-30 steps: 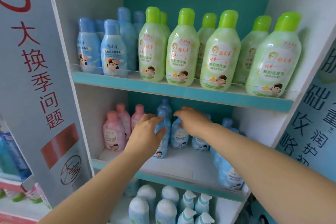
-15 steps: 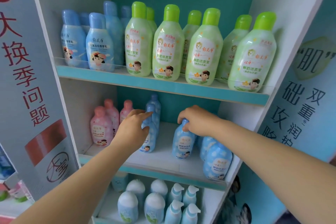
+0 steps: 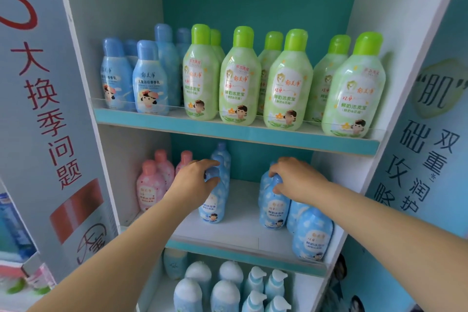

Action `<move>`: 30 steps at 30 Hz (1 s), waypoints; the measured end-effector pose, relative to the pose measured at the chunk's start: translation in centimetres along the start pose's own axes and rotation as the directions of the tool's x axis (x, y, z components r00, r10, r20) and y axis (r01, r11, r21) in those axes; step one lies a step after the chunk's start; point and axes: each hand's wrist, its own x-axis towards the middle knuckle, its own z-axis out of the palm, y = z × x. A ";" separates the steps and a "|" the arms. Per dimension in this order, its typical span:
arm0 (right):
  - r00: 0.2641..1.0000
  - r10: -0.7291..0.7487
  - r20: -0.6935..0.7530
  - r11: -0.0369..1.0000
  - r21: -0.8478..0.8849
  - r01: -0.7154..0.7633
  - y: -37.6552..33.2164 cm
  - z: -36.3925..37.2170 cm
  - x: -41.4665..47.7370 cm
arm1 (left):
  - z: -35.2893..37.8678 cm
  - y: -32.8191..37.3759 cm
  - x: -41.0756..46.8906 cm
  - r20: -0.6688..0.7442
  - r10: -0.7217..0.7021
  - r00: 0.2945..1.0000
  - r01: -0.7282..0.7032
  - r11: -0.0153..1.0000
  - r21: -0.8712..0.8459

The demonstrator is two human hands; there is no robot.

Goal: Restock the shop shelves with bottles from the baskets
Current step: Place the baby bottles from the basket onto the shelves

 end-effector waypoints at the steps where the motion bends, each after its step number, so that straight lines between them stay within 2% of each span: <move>1: 1.000 -0.008 -0.014 1.000 0.007 0.008 0.1 -0.2 -0.1 | -0.2 0.0 0.3 0.011 -0.026 1.000 0.026 1.000 -0.006; 3: 0.999 -0.019 -0.046 0.999 0.036 0.020 0.2 -0.8 -0.5 | -0.4 0.2 0.8 0.022 -0.054 0.998 0.054 0.998 0.031; 7: 0.995 -0.045 -0.084 0.996 0.071 0.051 0.2 -1.4 -1.1 | -0.2 1.8 0.1 0.035 -0.025 0.999 0.021 0.996 0.090; 12: 0.988 -0.035 -0.152 0.990 0.130 0.055 0.1 -2.0 -2.2 | -0.1 5.3 -1.9 -0.001 0.059 0.998 -0.059 0.997 -0.040; 15: 0.982 -0.015 -0.190 0.988 0.149 0.044 0.2 -2.7 -3.3 | 1.0 7.2 -2.6 0.056 0.098 0.994 -0.093 0.991 -0.095; 20: 0.986 0.031 -0.163 0.986 0.168 -0.003 0.6 -3.1 -4.4 | 3.6 9.9 -3.6 0.100 0.104 0.990 -0.087 0.984 -0.158; 26: 0.987 0.045 -0.156 0.986 0.165 -0.019 1.2 -3.5 -5.5 | 5.2 10.6 -3.8 0.108 0.102 0.989 -0.087 0.988 -0.131; 30: 0.987 0.038 -0.157 0.985 0.174 -0.010 1.0 -3.6 -5.8 | 5.2 10.4 -3.7 0.121 0.120 0.985 -0.098 0.980 -0.171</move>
